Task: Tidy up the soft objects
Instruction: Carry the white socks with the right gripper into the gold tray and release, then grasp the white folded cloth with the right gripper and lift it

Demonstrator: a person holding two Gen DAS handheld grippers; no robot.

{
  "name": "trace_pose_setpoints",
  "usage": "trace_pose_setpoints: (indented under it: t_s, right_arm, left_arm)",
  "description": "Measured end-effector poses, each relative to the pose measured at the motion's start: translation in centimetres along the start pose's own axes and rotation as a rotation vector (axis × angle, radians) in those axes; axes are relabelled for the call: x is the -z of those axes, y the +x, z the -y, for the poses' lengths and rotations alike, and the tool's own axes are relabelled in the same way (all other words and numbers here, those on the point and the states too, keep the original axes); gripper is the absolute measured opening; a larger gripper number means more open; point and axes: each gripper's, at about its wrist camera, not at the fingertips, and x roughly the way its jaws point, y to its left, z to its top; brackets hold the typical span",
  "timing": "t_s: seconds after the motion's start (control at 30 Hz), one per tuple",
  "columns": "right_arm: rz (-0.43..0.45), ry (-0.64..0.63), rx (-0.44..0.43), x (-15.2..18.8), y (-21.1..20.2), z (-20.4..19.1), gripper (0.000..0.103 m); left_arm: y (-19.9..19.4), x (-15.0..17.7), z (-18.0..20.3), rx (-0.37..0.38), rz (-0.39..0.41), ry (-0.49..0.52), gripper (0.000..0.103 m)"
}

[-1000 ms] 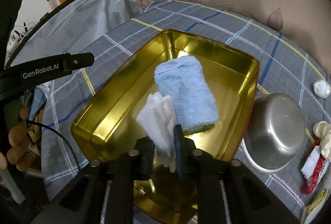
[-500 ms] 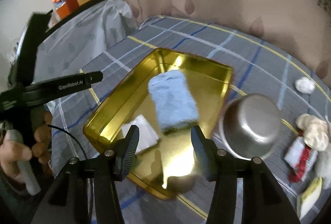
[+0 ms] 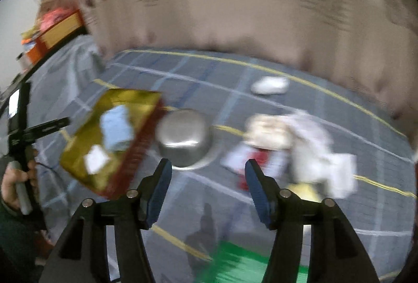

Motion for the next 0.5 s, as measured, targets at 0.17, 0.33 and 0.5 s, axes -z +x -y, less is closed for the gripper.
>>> trace_pose_setpoints:
  t_s: [0.17, 0.33, 0.5]
  right_arm:
    - [0.002, 0.069, 0.129, 1.1, -1.7, 6.7, 0.063]
    - [-0.026, 0.125, 0.216, 3.0, -1.0, 11.8, 0.063]
    - [-0.064, 0.185, 0.219, 4.6, 1.3, 15.2, 0.064]
  left_arm:
    - [0.1, 0.2, 0.4, -0.01, 0.002, 0.023, 0.043]
    - [0.0, 0.6, 1.3, -0.007, -0.003, 0.051, 0.043]
    - [-0.2, 0.9, 2.4, -0.001, 0.001, 0.089, 0.043]
